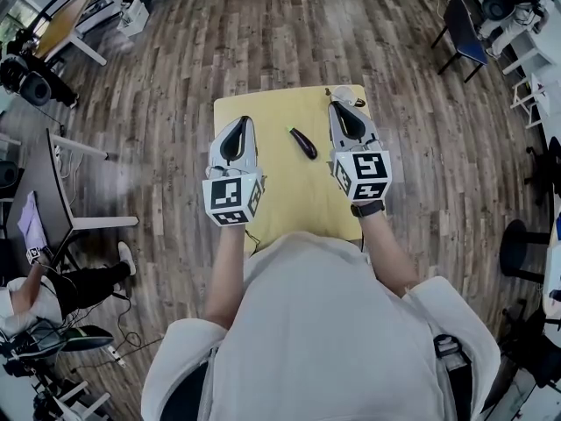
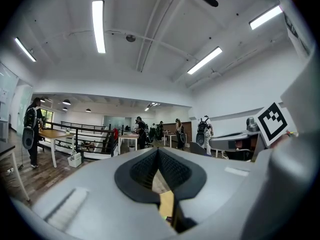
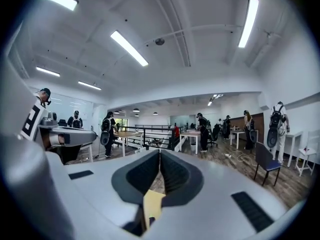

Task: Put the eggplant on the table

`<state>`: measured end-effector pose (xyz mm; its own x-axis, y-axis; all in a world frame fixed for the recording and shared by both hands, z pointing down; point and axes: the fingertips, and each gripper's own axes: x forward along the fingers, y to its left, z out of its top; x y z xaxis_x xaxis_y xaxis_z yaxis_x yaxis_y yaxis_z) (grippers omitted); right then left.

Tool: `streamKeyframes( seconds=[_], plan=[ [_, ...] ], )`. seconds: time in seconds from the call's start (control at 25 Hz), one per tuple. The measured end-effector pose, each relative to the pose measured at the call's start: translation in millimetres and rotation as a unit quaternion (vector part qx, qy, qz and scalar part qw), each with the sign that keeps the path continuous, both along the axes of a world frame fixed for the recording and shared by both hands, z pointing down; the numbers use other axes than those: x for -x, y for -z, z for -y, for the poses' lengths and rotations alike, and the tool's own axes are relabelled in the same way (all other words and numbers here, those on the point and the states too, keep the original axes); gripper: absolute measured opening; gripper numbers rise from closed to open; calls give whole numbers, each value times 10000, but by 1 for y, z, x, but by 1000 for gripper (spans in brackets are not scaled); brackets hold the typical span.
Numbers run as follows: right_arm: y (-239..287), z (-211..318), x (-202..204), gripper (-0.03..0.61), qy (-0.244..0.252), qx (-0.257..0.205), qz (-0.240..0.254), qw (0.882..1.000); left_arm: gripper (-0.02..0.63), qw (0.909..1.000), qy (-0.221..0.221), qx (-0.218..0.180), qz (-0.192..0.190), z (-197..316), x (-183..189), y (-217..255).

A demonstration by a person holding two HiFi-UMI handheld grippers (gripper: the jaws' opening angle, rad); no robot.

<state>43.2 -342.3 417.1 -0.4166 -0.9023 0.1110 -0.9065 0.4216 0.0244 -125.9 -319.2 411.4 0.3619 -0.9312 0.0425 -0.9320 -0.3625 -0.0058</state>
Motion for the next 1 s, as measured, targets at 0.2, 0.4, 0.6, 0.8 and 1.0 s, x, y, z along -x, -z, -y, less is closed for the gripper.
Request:
streamKeyframes(
  seconds=[0.2,0.4,0.6,0.8,1.0],
  plan=[
    [8,-8,-2,11,-62,-70,34,10000,8,10000,41,-68,8,-4,0,5],
    [12,-11,2,11,-50,-92,21,9999,8,9999,17,-115,26,-3,-2,8],
    [10,-15,1,11,-20,-80,0,10000,8,9999,-12,-121,15,-6,-8,7],
    [4,-18,0,11,19,-39,-69,10000,8,10000,-14,-75,53,-7,-12,2],
    [-7,-18,-3,11,60,80,-155,9998,8,9999,11,156,-58,-7,-13,-10]
  ],
)
